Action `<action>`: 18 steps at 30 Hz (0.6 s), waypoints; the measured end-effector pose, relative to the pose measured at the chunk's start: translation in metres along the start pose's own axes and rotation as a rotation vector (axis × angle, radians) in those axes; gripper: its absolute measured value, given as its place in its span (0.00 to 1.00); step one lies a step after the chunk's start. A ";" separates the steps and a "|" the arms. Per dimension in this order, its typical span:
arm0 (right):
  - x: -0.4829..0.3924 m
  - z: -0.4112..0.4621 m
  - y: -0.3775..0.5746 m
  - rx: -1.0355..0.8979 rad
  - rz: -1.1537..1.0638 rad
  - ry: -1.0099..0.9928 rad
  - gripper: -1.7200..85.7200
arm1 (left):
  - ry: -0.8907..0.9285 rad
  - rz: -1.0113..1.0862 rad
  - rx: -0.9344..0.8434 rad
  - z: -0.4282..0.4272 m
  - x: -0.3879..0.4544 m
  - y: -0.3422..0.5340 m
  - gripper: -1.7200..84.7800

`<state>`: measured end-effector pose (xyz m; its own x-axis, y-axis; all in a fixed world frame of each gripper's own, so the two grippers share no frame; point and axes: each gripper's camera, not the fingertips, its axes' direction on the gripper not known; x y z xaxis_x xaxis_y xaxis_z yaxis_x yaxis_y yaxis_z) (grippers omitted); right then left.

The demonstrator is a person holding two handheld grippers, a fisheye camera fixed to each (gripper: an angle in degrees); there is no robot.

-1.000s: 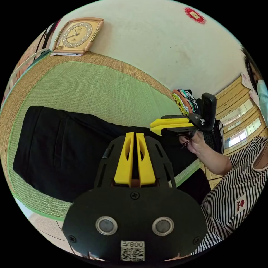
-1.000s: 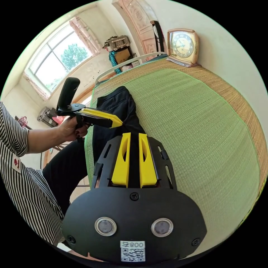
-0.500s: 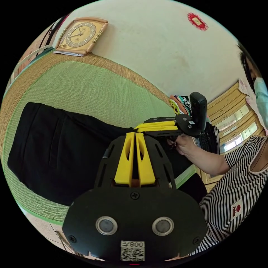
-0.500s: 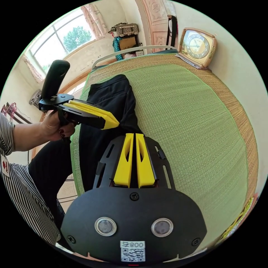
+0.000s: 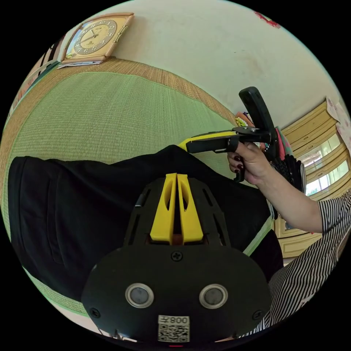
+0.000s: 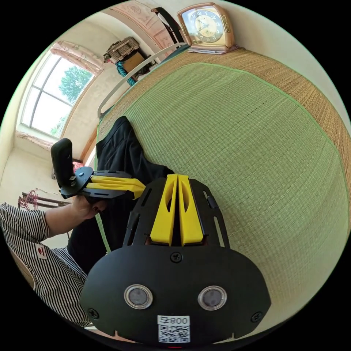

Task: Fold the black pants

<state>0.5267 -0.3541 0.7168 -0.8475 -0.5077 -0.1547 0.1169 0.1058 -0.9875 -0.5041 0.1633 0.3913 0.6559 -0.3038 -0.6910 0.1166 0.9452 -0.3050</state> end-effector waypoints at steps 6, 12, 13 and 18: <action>0.005 -0.026 0.013 0.058 0.001 -0.012 0.02 | 0.013 0.010 -0.028 0.006 0.003 -0.011 0.02; -0.030 -0.034 0.069 0.059 -0.022 0.046 0.02 | -0.038 0.040 -0.054 0.020 0.008 -0.024 0.02; -0.033 -0.032 0.073 0.044 -0.019 0.072 0.02 | -0.024 0.030 -0.039 0.021 0.007 -0.026 0.02; -0.041 -0.041 0.103 0.054 0.041 0.172 0.03 | -0.023 0.053 -0.040 0.020 0.020 -0.033 0.02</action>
<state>0.5526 -0.2871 0.6227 -0.9170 -0.3495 -0.1924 0.1772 0.0754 -0.9813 -0.4804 0.1280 0.4008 0.6776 -0.2502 -0.6916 0.0513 0.9541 -0.2949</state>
